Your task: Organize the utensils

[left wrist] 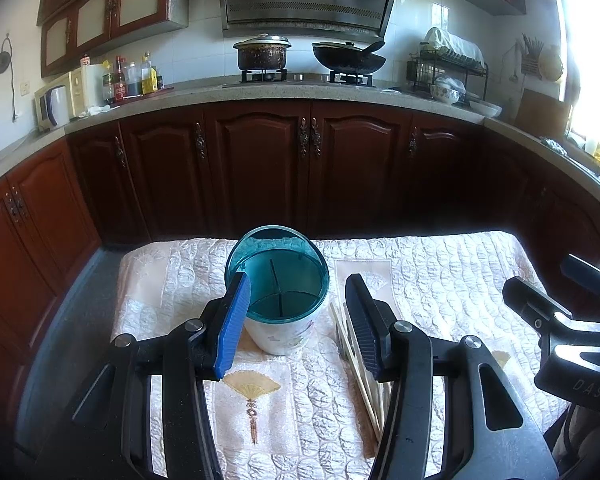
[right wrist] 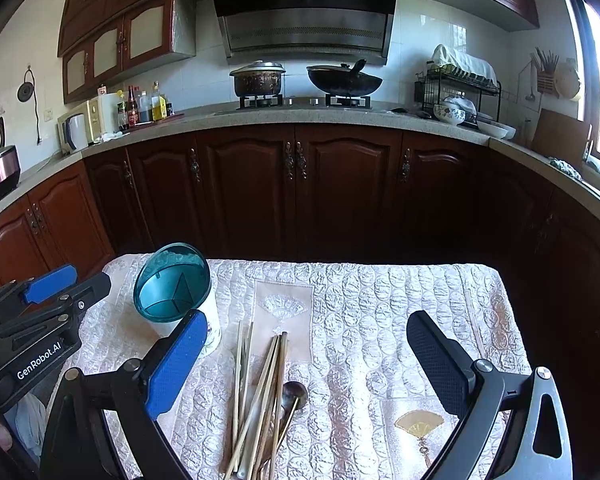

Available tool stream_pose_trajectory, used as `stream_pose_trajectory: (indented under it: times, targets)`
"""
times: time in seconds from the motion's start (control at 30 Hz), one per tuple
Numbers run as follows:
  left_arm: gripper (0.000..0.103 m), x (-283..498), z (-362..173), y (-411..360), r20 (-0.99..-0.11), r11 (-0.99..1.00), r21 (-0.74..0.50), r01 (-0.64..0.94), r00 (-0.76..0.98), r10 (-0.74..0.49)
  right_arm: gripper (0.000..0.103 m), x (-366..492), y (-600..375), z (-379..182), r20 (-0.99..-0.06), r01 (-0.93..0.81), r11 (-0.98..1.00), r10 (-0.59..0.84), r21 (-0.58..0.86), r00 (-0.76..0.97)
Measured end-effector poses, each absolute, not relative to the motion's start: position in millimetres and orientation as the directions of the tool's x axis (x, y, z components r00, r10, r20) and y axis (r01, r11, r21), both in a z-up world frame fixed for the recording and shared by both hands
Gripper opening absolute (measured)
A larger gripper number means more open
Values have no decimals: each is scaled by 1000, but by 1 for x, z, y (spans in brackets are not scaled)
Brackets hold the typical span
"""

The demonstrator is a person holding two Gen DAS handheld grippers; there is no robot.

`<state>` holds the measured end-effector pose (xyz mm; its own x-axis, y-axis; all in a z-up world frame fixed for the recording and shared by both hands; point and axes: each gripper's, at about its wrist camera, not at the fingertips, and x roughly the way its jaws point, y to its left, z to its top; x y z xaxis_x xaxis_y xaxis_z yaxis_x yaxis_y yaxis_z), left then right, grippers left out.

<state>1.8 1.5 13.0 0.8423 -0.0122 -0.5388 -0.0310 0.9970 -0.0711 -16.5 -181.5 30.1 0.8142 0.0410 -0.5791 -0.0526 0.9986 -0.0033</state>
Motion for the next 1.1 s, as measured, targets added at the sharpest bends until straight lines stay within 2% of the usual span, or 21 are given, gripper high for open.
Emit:
stream_pose_trajectory:
  times: [0.37,1.1]
  targets:
    - [49,1,9,-5,-557,1000,5,-9,830,10,100,-16,-183,28,-584,-46,999,33,-8,811]
    - [49,5,6,-9,-568,1000,-11,12,823,-16,100,-11,-189,20,-603,-24,999,2,-28,798]
